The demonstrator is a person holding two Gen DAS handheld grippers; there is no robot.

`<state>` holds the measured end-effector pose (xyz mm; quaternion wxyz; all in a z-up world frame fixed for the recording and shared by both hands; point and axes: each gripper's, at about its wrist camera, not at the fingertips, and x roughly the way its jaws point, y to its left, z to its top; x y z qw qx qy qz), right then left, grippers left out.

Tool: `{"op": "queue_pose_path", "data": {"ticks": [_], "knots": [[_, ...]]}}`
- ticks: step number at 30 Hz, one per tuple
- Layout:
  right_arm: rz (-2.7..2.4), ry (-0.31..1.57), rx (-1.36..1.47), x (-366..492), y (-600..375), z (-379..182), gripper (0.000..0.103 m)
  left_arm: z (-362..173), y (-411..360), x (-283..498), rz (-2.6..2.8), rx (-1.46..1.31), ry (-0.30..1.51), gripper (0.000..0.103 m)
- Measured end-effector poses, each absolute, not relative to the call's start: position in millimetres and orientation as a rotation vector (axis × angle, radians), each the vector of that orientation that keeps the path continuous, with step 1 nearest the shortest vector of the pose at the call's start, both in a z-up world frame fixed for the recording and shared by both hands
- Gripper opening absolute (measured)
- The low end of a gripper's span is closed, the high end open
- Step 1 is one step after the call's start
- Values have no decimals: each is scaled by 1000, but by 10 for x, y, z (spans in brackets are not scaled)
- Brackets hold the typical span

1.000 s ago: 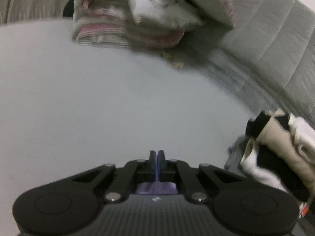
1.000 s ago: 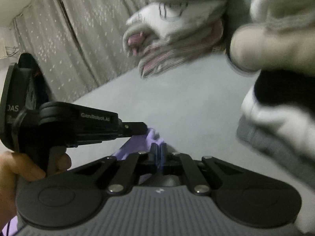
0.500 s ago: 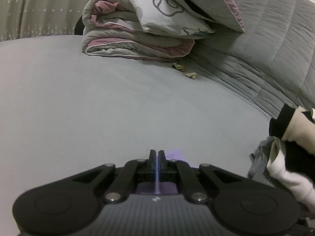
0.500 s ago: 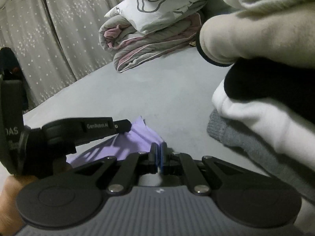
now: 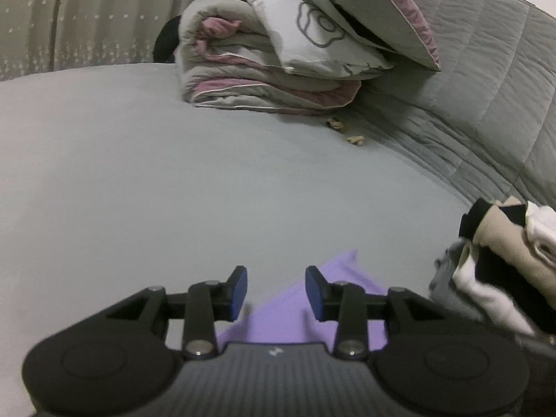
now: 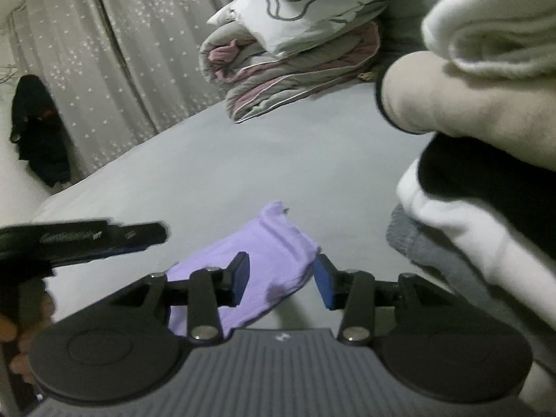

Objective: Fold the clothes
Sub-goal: 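Lay the pant leg down and open both grippers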

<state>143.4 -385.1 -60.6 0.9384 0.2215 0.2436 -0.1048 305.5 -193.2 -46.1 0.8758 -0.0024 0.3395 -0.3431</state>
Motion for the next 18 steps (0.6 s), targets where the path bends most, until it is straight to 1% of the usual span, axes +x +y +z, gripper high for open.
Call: {"op": "queue_pose_path", "data": {"ticks": [6, 10, 15, 18], "knots": [[-112, 556, 477, 1487, -3761, -572, 45, -395, -1306, 2930, -646, 7, 746, 38], [-161, 569, 457, 1521, -3745, -606, 45, -412, -982, 2784, -615, -18, 752, 38], [-203, 576, 440, 1539, -3771, -678, 45, -500, -697, 2410, -551, -87, 704, 38], [-223, 568, 426, 1528, -3783, -697, 42, -568, -647, 2111, -439, -73, 662, 38]]}}
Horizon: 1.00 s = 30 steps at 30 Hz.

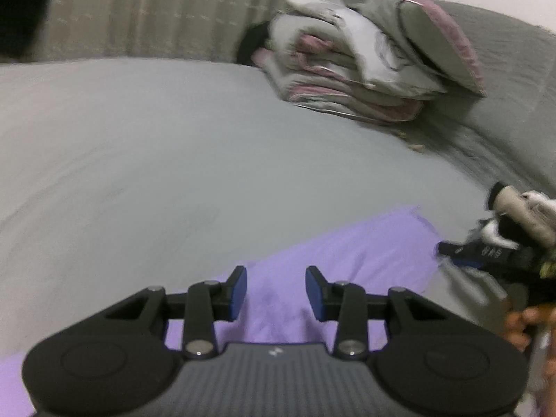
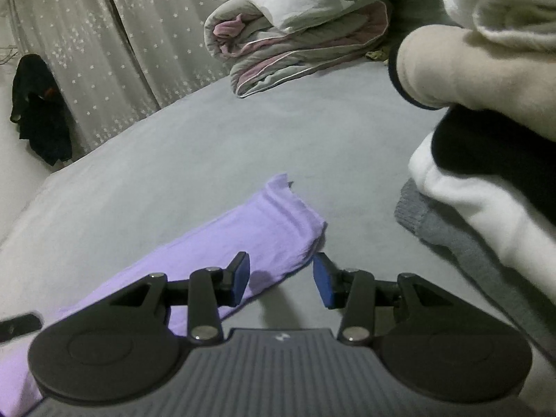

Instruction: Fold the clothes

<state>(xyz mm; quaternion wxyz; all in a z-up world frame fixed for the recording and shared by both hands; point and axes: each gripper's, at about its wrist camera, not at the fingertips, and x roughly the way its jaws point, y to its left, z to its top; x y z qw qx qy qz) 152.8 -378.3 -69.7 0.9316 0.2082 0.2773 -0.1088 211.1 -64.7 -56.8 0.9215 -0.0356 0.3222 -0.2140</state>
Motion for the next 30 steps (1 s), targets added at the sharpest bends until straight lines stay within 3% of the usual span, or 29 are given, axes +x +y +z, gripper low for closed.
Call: {"op": "queue_pose_path", "data": {"ticks": [6, 13, 15, 16, 20, 27, 30], "knots": [[-275, 586, 378, 1504, -3863, -624, 41, -824, -554, 1886, -405, -123, 640, 38], [-257, 586, 281, 2124, -3925, -525, 41, -919, -525, 1926, -437, -149, 629, 40], [-215, 618, 267, 2317, -3867, -588, 25, -932, -482, 1955, -450, -182, 634, 40], [-220, 638, 223, 2389, -3815, -633, 0, -937, -465, 1971, -455, -196, 636, 40], [-291, 625, 51, 2558, -3732, -651, 0, -937, -455, 1957, -461, -207, 639, 40], [-325, 656, 45, 2789, -3925, -697, 3, -952, -458, 1950, -477, -209, 645, 43], [-308, 657, 102, 2681, -3978, -630, 21, -946, -498, 1935, -479, -188, 641, 45]]}}
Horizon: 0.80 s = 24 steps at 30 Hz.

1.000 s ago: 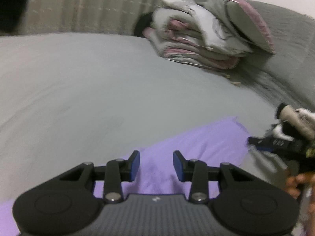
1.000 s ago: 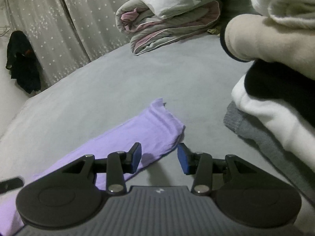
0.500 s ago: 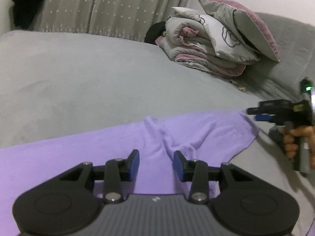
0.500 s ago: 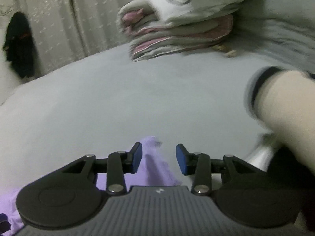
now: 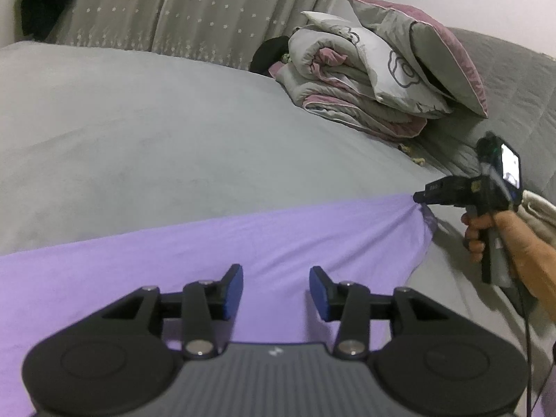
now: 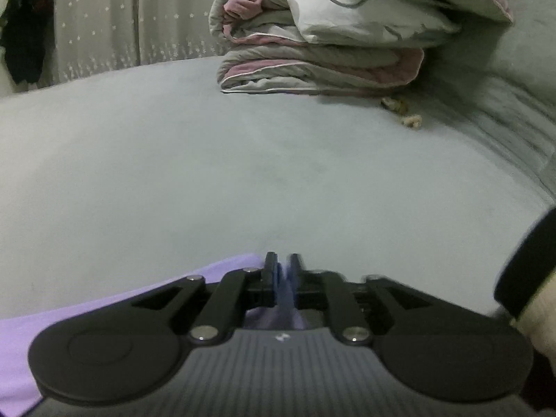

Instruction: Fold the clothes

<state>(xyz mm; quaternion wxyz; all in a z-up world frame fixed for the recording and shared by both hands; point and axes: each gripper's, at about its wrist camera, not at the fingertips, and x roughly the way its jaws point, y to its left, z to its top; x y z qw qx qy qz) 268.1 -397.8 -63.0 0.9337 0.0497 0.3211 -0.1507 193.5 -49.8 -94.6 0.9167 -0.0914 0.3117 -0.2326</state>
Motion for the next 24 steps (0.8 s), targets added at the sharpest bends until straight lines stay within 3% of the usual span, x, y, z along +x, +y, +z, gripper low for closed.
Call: {"op": "queue_pose_path", "data": {"ticks": [2, 8, 11, 17, 18, 19, 20, 24], "knots": [[-305, 654, 151, 2578, -4031, -558, 44, -945, -502, 1927, -481, -182, 640, 45], [-280, 649, 119, 2254, -3791, -456, 47, -951, -469, 1942, -486, -197, 644, 45], [-318, 656, 113, 2142, -3647, -504, 35, -955, -452, 1943, -491, -206, 647, 45], [-416, 627, 185, 2216, -3693, -615, 34, -942, -448, 1943, -503, -213, 647, 45], [-418, 635, 201, 2235, -3712, -655, 30, -939, -453, 1941, -508, -212, 646, 45], [-421, 642, 217, 2254, -3730, -694, 10, -937, -460, 1937, -515, -211, 645, 45], [-429, 646, 219, 2266, -3739, -729, 1, -934, -471, 1934, -520, -208, 644, 45], [-522, 648, 96, 2222, -3685, -730, 1, -924, -525, 1919, -529, -181, 645, 45]]}}
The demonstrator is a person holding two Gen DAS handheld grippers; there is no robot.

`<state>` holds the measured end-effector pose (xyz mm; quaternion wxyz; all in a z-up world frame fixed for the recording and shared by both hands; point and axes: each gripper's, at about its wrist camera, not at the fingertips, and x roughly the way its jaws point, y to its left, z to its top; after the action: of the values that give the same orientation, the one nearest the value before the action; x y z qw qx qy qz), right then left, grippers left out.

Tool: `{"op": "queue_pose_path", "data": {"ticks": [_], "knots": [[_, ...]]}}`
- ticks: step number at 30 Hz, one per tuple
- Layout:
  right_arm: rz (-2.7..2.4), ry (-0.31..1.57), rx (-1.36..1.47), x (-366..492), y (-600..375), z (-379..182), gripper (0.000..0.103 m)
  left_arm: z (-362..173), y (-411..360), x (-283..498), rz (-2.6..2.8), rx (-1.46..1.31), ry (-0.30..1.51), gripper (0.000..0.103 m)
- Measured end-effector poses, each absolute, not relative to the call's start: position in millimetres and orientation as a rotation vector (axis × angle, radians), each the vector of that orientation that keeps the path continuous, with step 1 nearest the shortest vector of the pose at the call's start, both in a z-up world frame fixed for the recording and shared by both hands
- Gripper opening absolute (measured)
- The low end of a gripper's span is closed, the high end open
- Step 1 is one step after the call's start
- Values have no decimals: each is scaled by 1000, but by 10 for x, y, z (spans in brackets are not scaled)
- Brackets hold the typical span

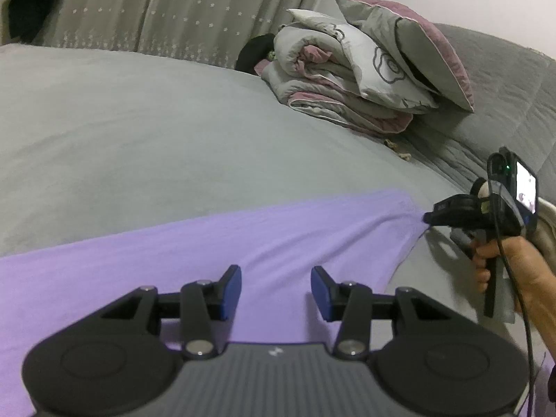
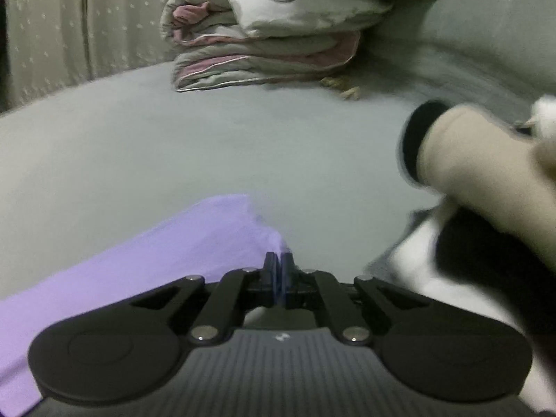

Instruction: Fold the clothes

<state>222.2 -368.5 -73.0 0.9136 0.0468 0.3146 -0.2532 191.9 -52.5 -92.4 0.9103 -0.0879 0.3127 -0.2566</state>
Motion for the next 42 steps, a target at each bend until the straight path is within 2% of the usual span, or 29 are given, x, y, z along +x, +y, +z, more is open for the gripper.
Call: {"op": "queue_pose_path", "data": {"ticks": [4, 6, 10, 18, 23, 27, 34, 38, 42], "knots": [[-514, 673, 97, 2225, -3775, -772, 3, -925, -529, 1921, -540, -175, 651, 45], [-507, 652, 124, 2192, -3792, -707, 16, -925, -525, 1925, -543, -176, 653, 45], [-458, 587, 161, 2180, -3787, -588, 21, -928, -524, 1930, -544, -180, 654, 45], [-322, 614, 138, 2550, -3653, -775, 21, -937, -521, 1914, -547, -175, 654, 46], [-418, 598, 124, 2685, -3812, -745, 26, -944, -505, 1935, -552, -188, 659, 46], [-382, 584, 141, 2465, -3745, -637, 30, -944, -512, 1940, -548, -194, 661, 46], [-326, 621, 224, 1942, -3490, -394, 31, -899, -526, 1920, -538, -178, 667, 49], [-281, 611, 262, 1624, -3254, -208, 40, -840, -448, 1864, -532, -216, 695, 50], [-242, 601, 290, 1345, -3051, -75, 41, -735, -228, 1671, -508, -193, 720, 50]]}}
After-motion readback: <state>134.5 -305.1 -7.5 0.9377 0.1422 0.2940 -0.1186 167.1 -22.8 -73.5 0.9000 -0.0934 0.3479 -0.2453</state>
